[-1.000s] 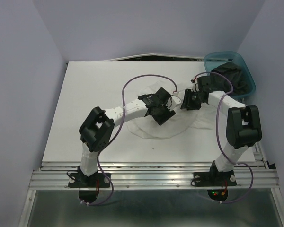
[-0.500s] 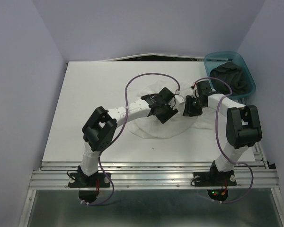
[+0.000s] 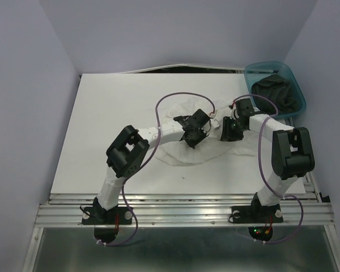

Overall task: Fold and stack the skirts
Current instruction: Flatten the skirt out

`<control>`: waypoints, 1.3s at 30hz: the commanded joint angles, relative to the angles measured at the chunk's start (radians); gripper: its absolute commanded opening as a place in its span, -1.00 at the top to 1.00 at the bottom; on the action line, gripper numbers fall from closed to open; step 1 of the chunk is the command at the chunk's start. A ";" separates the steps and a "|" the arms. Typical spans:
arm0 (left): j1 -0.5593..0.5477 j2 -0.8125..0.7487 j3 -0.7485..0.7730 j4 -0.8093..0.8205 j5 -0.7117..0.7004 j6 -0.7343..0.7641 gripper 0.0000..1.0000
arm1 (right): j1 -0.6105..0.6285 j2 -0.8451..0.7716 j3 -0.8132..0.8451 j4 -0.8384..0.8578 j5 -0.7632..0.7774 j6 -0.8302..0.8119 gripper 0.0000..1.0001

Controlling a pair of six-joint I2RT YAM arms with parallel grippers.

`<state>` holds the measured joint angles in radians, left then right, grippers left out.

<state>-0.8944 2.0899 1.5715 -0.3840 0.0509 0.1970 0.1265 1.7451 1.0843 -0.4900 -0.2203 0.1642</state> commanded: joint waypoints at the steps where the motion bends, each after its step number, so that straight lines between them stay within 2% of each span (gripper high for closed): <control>1: 0.052 -0.129 0.048 -0.035 -0.031 0.005 0.81 | 0.007 -0.052 -0.052 -0.015 0.001 -0.034 0.03; 3: 0.078 -0.192 0.076 -0.067 -0.014 0.027 0.98 | 0.007 -0.052 -0.073 -0.006 -0.013 -0.037 0.06; 8: 0.143 -0.303 0.151 -0.170 0.059 0.093 1.00 | 0.007 -0.042 -0.121 0.021 -0.077 -0.075 0.27; 12: 0.147 -0.391 0.056 -0.188 0.127 0.169 1.00 | 0.022 -0.038 -0.121 -0.012 -0.209 -0.110 0.33; 15: 0.147 -0.458 -0.133 -0.188 0.178 0.273 1.00 | 0.093 -0.059 -0.120 -0.054 -0.328 -0.152 0.30; 16: 0.147 -0.476 -0.134 -0.179 0.178 0.315 1.00 | 0.108 -0.059 -0.116 -0.068 -0.329 -0.152 0.28; 19: 0.137 -0.563 -0.391 -0.126 0.149 0.459 1.00 | 0.108 -0.085 -0.067 -0.139 -0.395 -0.215 0.21; 22: 0.101 -0.655 -0.551 -0.037 0.066 0.542 1.00 | 0.108 -0.110 -0.015 -0.205 -0.384 -0.258 0.14; 23: 0.074 -0.698 -0.650 -0.009 0.011 0.586 1.00 | 0.108 -0.128 0.020 -0.216 -0.378 -0.278 0.11; 26: 0.043 -0.764 -0.790 0.088 -0.089 0.630 1.00 | 0.108 -0.150 0.087 -0.248 -0.386 -0.301 0.06; 29: 0.043 -0.798 -0.817 0.125 -0.121 0.624 0.77 | 0.108 -0.156 0.129 -0.228 -0.405 -0.260 0.04; 30: 0.046 -0.807 -0.805 0.116 -0.129 0.605 0.49 | 0.108 -0.154 0.138 -0.210 -0.409 -0.241 0.04; 32: 0.070 -0.820 -0.740 0.062 -0.094 0.533 0.30 | 0.119 -0.136 0.167 -0.162 -0.407 -0.207 0.05; 33: 0.089 -0.832 -0.717 0.034 -0.012 0.512 0.19 | 0.131 -0.127 0.176 -0.151 -0.406 -0.198 0.06; 35: 0.139 -0.847 -0.653 -0.033 0.087 0.452 0.12 | 0.157 -0.090 0.200 -0.125 -0.407 -0.178 0.07; 39: 0.180 -0.849 -0.590 -0.105 0.173 0.388 0.10 | 0.197 -0.039 0.186 -0.087 -0.392 -0.172 0.12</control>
<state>-0.7414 1.2789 0.9134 -0.4179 0.1017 0.6712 0.2806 1.6604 1.2568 -0.6353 -0.6067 -0.0319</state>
